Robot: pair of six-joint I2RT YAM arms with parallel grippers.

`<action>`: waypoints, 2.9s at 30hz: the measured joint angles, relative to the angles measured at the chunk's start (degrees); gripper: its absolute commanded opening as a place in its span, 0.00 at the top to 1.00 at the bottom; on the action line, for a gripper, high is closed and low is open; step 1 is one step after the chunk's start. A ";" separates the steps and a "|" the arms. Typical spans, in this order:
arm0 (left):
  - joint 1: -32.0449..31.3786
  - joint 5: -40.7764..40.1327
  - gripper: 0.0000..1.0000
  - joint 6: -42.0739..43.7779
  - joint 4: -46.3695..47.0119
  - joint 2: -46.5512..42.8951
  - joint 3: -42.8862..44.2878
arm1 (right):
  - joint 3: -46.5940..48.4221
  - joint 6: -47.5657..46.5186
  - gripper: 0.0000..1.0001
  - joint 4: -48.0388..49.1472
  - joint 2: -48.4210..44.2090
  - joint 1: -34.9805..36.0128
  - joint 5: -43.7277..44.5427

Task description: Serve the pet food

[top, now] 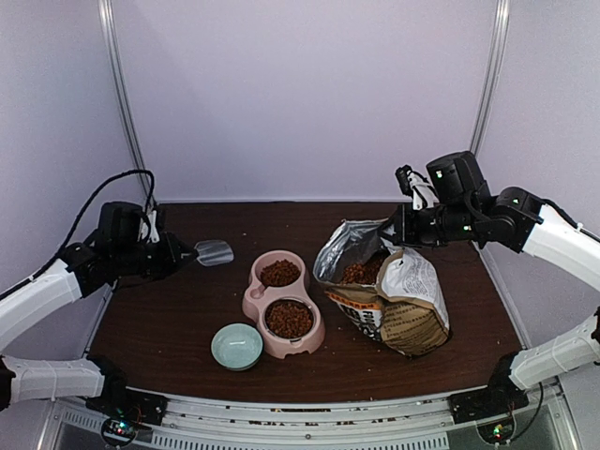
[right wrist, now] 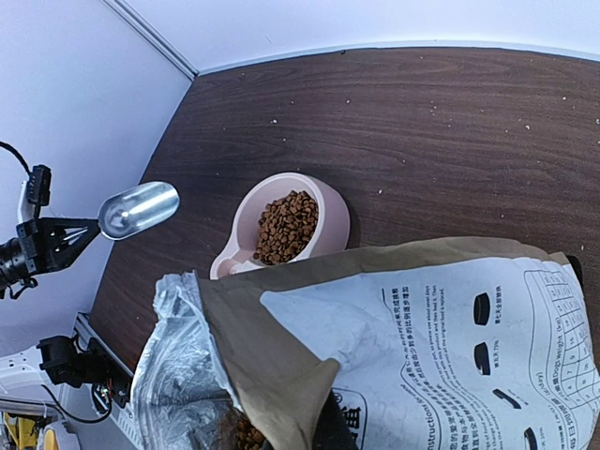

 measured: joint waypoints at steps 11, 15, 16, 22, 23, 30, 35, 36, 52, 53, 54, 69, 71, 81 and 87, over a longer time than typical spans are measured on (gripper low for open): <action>6.86 -10.78 1.00 -3.67 8.26 -0.15 -13.22 | 0.00 0.00 1.00 -0.02 -0.02 0.00 0.00; 6.93 -11.32 1.00 -4.42 11.19 2.86 -16.92 | 0.00 0.00 1.00 -0.02 0.00 0.00 0.00; 6.91 -11.32 1.00 -4.55 12.68 3.23 -17.55 | 0.00 0.00 1.00 -0.02 0.00 0.00 0.00; 6.93 -11.19 0.96 -5.14 20.20 5.88 -19.87 | 0.00 0.02 1.00 0.00 0.07 0.00 -0.02; 6.93 -11.06 0.94 -5.18 21.29 6.25 -20.24 | 0.00 0.04 1.00 0.02 0.07 0.00 -0.02; 6.93 -8.74 0.81 -5.68 29.51 11.41 -21.51 | 0.00 0.07 1.00 0.11 0.22 0.00 -0.09; 6.93 -5.60 0.73 -6.40 30.42 17.14 -22.84 | 0.00 0.07 1.00 0.11 0.22 0.00 -0.09; 6.93 -5.01 0.71 -6.49 30.23 18.23 -23.23 | 0.00 0.07 1.00 0.11 0.22 0.00 -0.09; 6.93 -0.81 0.15 -6.01 33.46 19.32 -23.41 | 0.02 -0.13 1.00 0.04 0.22 0.00 0.02; 6.93 -1.14 0.10 -5.77 32.33 18.38 -23.37 | 0.07 -0.15 1.00 0.00 0.22 0.00 0.02; 6.91 -1.55 0.04 -5.53 30.91 17.38 -23.34 | 0.13 -0.15 1.00 -0.09 0.22 0.00 0.02; 6.91 -10.69 0.02 -0.28 4.35 0.02 -18.40 | 0.85 -0.98 1.00 -1.31 0.15 -0.24 0.66; 6.34 -12.15 0.03 0.24 0.42 -1.66 -16.46 | 0.85 -1.01 1.00 -1.33 0.13 -0.24 0.66; -11.67 -20.48 0.04 0.92 -10.62 -0.98 6.54 | 0.85 -0.98 1.00 -1.36 0.02 -0.28 0.61; -22.86 -20.83 0.04 0.50 -8.85 9.01 16.39 | 0.85 -0.98 1.00 -1.73 -0.44 -0.33 0.63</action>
